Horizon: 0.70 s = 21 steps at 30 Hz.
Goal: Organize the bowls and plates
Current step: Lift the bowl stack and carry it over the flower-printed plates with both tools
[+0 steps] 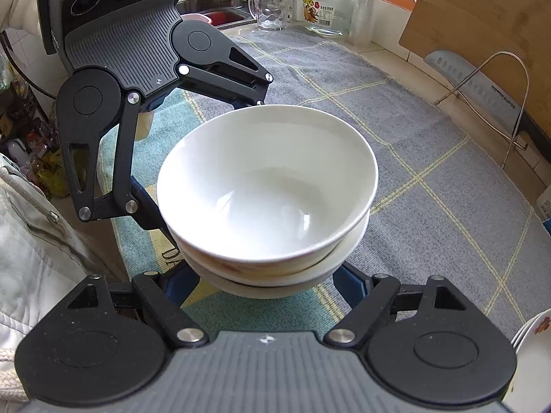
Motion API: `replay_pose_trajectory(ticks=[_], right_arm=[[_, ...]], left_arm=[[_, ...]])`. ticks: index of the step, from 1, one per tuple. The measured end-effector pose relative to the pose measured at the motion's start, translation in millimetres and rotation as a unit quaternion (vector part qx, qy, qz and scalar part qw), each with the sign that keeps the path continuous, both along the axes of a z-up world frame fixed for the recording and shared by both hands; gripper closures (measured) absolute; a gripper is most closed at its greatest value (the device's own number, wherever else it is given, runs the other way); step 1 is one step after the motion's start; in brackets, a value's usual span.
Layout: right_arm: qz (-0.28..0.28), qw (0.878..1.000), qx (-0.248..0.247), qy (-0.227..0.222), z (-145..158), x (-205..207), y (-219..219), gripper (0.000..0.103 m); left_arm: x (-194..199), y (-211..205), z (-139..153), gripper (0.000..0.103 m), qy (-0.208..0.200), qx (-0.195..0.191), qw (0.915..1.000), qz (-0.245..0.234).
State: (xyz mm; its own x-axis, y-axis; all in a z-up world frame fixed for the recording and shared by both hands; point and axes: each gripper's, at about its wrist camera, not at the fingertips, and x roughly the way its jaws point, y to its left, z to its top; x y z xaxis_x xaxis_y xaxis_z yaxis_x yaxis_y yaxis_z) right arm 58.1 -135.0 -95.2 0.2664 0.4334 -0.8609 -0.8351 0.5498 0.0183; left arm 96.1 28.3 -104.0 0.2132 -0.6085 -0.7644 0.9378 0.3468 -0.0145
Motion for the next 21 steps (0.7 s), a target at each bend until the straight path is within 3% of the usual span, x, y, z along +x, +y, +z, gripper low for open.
replay_pose_trajectory(ticks=[21], right_arm=[[-0.012,1.000,-0.006,0.008,1.4,-0.4,1.9,0.018]], left_arm=[[3.1,-2.9,0.1,0.015,-0.006,-0.002,0.9998,-0.019]])
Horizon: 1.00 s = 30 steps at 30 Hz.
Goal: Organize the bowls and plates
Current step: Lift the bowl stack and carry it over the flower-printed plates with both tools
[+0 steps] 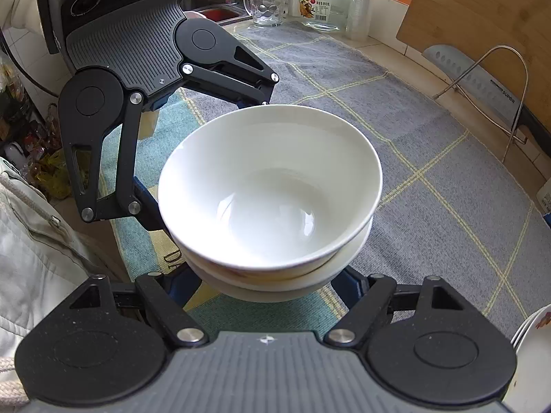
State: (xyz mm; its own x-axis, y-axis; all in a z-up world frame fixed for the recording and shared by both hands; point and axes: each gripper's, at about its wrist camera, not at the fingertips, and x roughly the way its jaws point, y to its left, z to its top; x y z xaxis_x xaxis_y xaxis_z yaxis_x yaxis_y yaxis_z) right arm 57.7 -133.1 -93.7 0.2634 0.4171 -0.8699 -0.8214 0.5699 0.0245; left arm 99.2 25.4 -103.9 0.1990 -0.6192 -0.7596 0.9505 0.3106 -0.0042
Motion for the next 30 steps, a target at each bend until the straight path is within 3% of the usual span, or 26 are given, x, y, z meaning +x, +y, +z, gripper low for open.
replay_pose_trajectory(ticks=[13,30], right_arm=[[-0.003,1.000,-0.001,-0.014,25,3,-28,0.019],[-0.049,0.996,-0.033,-0.068,65,31,-170,0.019]], left_arm=[[-1,-30,23,0.015,-0.014,0.003,0.9999,0.001],[36,-178,47,0.015,-0.069,-0.032,0.9963,-0.039]])
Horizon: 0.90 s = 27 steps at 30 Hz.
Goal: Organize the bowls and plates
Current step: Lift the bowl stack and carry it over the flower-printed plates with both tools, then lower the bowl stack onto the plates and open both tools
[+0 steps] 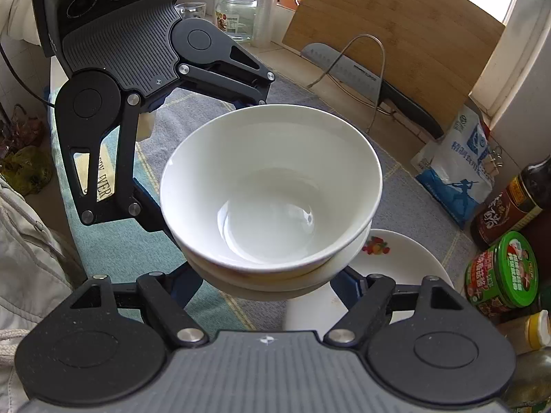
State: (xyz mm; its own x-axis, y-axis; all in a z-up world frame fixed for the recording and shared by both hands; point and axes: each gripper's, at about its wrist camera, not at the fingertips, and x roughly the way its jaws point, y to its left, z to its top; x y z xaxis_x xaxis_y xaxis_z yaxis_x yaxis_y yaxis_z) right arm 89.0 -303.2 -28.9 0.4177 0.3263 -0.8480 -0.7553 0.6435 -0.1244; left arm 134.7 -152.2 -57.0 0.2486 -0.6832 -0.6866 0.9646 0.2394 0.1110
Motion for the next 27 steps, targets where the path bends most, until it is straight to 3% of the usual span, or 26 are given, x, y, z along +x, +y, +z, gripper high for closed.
replay_pose_trajectory(ticks=[9,27], right_arm=[[-0.025,1.000,-0.012,-0.005,-5,17,-63,0.020],[-0.050,0.999,-0.001,0.020,-28,35,-90,0.021]], left_arm=[[22,-58,-10,0.015,-0.004,0.001,0.9999,-0.012],[49,-92,-32,0.015,0.008,0.024,0.9997,-0.005]])
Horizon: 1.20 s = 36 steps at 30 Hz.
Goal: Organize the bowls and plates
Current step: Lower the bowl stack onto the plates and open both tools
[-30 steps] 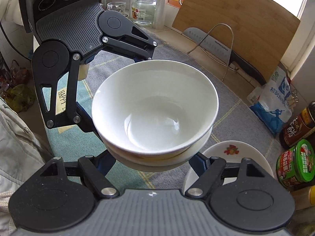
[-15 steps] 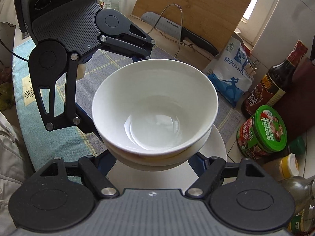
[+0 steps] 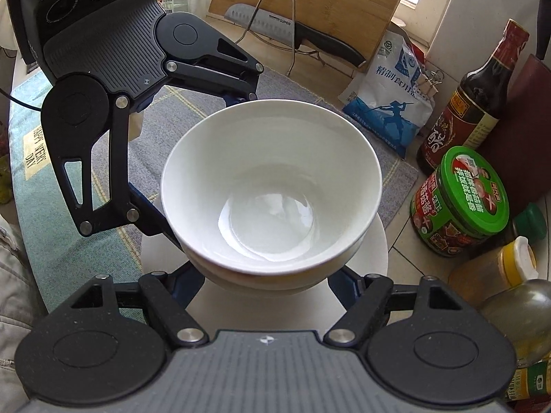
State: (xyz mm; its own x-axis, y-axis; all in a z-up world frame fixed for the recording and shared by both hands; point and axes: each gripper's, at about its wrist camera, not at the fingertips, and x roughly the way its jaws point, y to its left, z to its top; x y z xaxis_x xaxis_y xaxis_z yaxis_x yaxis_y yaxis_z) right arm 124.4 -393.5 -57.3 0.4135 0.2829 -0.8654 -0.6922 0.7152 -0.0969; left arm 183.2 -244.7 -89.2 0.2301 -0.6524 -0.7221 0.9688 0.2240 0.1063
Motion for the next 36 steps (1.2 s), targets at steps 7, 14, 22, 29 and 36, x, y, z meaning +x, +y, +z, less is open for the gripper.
replay_pose_trajectory(ticks=[7,14,22,29,36], right_arm=[[-0.005,1.000,0.004,0.001,-1,2,-3,0.021],[-0.003,1.000,-0.006,-0.006,-1,1,0,0.021],[-0.027,1.000,0.003,-0.011,4,-2,-3,0.010],[-0.083,0.996,0.010,-0.029,20,-19,-1,0.002],[-0.210,0.976,0.005,-0.054,47,-47,19,0.000]], left_arm=[[3,0,0,0.015,0.007,-0.004,1.0000,0.001],[8,1,-2,0.015,0.023,-0.005,0.9997,0.007],[-2,8,0,0.009,-0.003,-0.018,0.9998,0.013],[-17,51,21,0.005,-0.043,-0.071,0.9924,0.091],[-45,98,59,0.001,-0.093,-0.136,0.9687,0.185]])
